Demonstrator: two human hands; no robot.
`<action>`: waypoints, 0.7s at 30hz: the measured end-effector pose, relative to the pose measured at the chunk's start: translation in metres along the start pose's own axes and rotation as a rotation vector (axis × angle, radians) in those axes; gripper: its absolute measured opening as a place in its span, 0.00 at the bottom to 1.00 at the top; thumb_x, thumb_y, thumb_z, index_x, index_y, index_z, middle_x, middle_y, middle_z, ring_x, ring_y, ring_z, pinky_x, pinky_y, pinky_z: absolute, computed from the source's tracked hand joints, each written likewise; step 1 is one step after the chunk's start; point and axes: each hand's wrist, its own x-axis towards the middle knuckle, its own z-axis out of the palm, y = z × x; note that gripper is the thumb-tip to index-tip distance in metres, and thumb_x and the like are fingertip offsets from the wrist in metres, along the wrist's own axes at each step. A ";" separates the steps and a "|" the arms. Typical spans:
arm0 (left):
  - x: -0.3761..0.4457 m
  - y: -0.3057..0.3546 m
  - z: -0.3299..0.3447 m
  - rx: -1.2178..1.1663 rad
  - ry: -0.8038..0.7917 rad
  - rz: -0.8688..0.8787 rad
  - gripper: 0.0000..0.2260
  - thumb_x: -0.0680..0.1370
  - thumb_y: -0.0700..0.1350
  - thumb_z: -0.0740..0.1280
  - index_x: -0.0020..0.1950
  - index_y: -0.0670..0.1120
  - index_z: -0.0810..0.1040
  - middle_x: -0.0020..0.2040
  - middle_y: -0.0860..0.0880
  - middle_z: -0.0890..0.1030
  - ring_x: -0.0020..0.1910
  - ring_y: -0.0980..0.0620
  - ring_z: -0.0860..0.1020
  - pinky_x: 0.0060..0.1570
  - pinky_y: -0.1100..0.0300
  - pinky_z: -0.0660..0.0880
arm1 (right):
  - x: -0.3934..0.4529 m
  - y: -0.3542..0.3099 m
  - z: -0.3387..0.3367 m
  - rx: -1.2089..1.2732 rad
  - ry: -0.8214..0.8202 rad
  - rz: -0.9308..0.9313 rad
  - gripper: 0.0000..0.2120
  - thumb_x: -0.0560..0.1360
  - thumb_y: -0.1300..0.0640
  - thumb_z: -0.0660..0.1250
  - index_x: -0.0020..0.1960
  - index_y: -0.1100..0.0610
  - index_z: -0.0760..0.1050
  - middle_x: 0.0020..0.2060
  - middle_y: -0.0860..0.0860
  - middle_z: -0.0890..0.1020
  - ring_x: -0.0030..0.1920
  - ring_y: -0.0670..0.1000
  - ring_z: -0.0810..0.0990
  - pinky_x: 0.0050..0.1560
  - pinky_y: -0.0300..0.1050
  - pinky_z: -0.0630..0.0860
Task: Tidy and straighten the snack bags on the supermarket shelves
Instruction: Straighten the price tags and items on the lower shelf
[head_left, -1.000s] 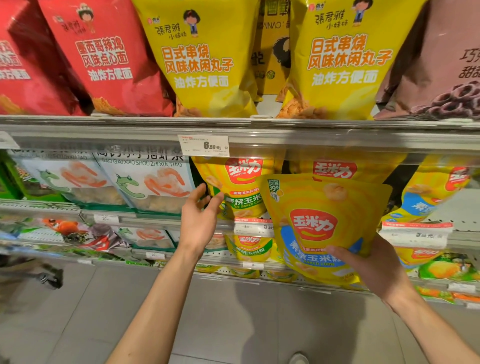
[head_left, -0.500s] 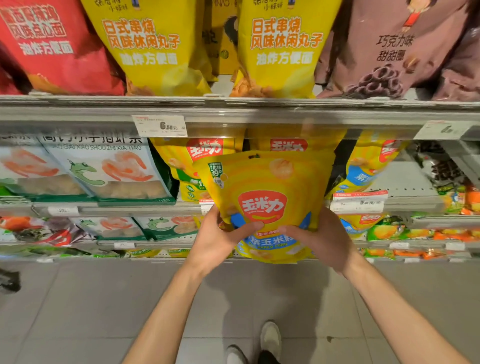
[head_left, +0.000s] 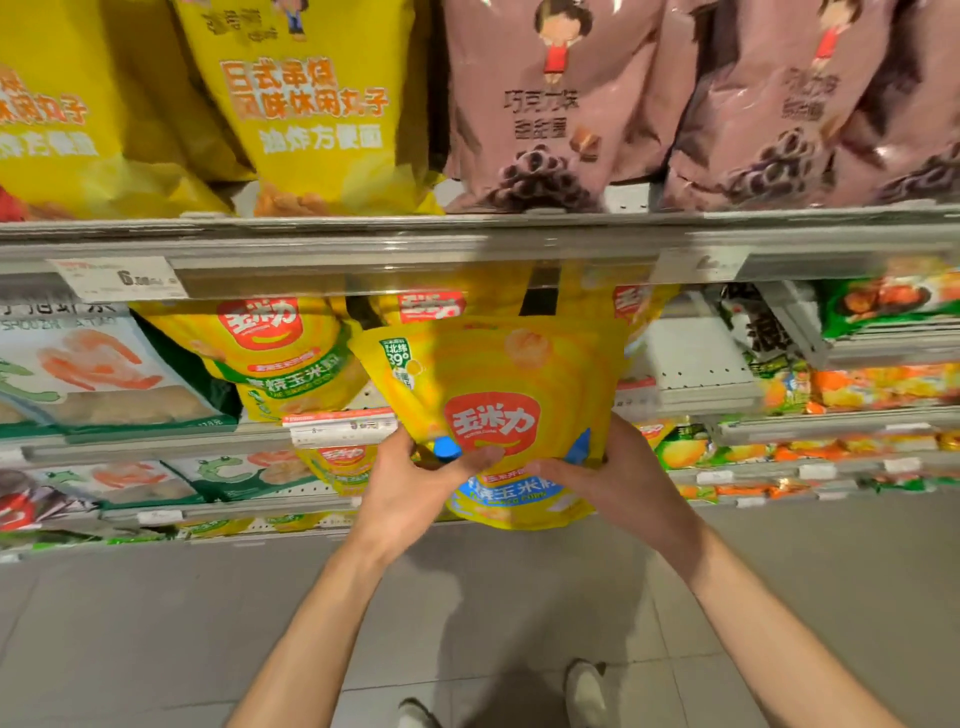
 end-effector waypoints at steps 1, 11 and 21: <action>0.001 0.001 0.013 0.006 0.010 -0.002 0.13 0.70 0.41 0.80 0.52 0.49 0.84 0.44 0.59 0.87 0.43 0.62 0.85 0.41 0.70 0.78 | 0.001 0.003 -0.013 0.007 -0.004 0.017 0.25 0.68 0.56 0.82 0.63 0.49 0.78 0.51 0.45 0.88 0.49 0.48 0.88 0.46 0.54 0.85; 0.007 0.019 0.147 0.005 0.000 0.003 0.13 0.69 0.45 0.81 0.52 0.46 0.84 0.42 0.56 0.88 0.41 0.59 0.85 0.42 0.68 0.77 | 0.008 0.028 -0.150 0.100 -0.009 0.091 0.22 0.65 0.56 0.82 0.57 0.56 0.83 0.46 0.53 0.89 0.43 0.59 0.88 0.41 0.64 0.84; 0.047 -0.002 0.163 0.129 0.438 0.077 0.15 0.75 0.51 0.76 0.56 0.50 0.75 0.43 0.51 0.80 0.42 0.61 0.79 0.46 0.66 0.73 | 0.008 0.070 -0.232 0.036 0.050 0.108 0.14 0.69 0.60 0.79 0.53 0.56 0.82 0.41 0.50 0.89 0.36 0.52 0.87 0.32 0.44 0.82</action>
